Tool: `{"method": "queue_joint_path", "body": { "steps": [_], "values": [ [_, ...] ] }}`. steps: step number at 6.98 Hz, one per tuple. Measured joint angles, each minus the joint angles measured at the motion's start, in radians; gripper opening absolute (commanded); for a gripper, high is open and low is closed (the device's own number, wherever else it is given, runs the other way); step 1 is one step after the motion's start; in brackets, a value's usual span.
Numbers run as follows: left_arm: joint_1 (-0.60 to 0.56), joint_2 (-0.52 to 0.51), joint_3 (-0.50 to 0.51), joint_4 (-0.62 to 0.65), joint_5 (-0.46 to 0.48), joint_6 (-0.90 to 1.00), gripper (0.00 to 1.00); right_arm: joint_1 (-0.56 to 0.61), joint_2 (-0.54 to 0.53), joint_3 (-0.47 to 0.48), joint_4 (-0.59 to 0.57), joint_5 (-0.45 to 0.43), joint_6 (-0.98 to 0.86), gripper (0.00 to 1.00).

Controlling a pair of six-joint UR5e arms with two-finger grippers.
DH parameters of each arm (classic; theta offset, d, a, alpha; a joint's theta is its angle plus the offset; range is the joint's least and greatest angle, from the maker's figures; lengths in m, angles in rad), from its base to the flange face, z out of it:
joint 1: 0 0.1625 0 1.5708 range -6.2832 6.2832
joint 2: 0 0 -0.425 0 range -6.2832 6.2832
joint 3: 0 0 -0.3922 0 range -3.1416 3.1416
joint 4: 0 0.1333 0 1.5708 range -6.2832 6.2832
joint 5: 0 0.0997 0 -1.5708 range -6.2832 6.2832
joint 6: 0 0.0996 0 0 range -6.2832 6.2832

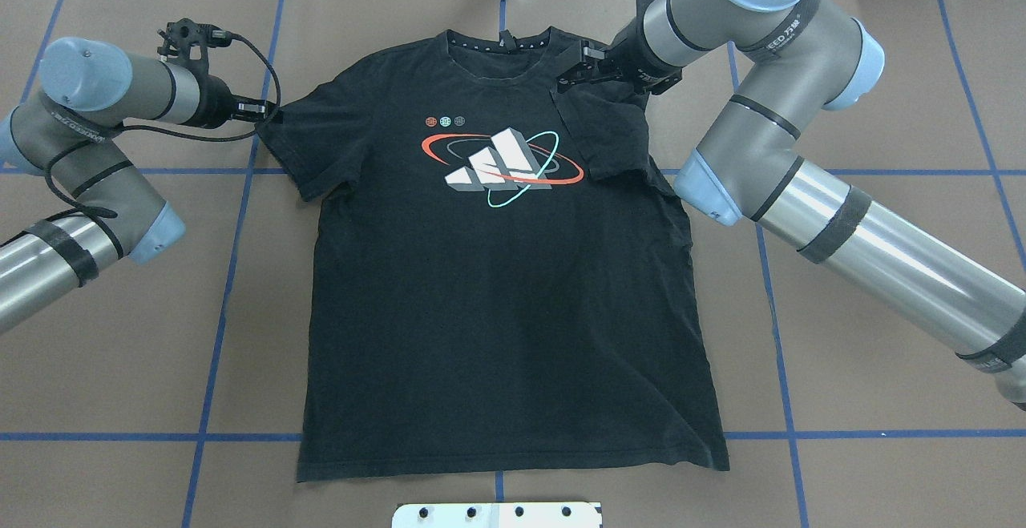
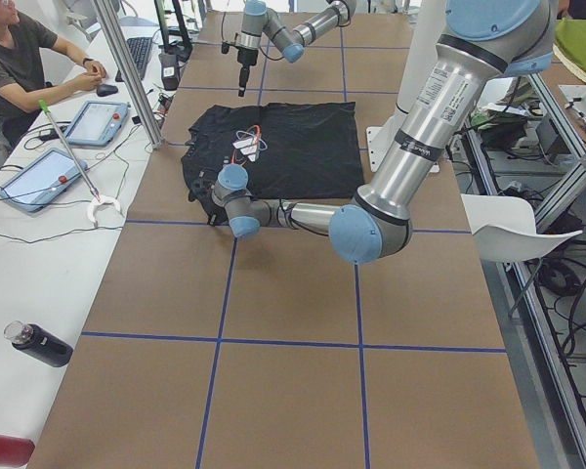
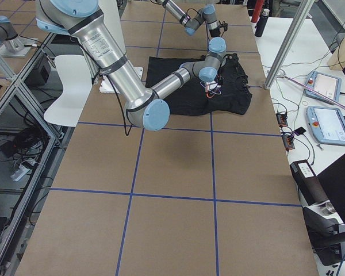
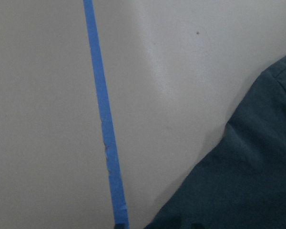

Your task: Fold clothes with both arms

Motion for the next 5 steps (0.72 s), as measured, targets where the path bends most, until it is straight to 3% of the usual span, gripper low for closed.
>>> {"method": "queue_joint_path", "body": {
  "steps": [3,4,5],
  "values": [
    [-0.001,0.002,0.0,0.001,0.0,0.003,0.34,0.002,-0.003,0.003,-0.004,0.0,0.0,1.0],
    [-0.001,0.002,-0.001,0.001,0.0,0.003,0.24,0.002,-0.003,0.003,-0.004,0.0,0.0,1.0],
    [-0.001,0.002,-0.001,0.001,0.0,0.003,0.08,0.003,-0.003,0.002,-0.004,-0.001,0.0,1.0]
  ]
}}
